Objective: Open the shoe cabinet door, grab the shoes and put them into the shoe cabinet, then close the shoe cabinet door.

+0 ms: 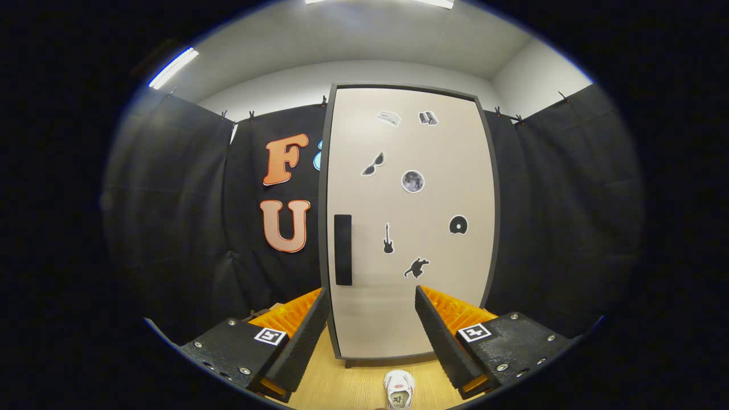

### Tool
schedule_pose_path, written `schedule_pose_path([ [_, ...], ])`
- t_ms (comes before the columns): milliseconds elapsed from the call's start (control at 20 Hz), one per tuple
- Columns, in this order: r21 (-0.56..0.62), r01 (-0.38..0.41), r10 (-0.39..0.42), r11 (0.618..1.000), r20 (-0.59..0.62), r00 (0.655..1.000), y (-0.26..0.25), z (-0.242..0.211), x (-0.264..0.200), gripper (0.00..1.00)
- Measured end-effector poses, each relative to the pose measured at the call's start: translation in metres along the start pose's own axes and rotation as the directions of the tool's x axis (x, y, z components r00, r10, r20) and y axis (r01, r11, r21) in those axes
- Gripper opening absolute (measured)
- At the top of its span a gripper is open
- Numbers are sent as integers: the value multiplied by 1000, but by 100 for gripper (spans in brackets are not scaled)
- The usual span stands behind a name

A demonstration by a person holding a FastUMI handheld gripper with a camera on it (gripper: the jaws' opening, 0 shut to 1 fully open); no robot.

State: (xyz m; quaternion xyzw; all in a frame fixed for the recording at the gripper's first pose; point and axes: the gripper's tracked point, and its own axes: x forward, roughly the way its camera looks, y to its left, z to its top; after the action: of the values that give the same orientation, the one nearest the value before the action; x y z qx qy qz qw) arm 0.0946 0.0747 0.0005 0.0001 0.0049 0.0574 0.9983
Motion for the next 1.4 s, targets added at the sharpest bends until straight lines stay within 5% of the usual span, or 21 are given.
schedule_pose_path([
  [1050, 18, -28, 28, 999, 10, 1000, 51, -4, 159, 93],
  [1200, 9, -9, 9, 1000, 22, 1000, 50, -3, 167, 85],
  [1400, -1, 28, -28, 1000, 12, 1000, 44, -2, 169, 50],
])
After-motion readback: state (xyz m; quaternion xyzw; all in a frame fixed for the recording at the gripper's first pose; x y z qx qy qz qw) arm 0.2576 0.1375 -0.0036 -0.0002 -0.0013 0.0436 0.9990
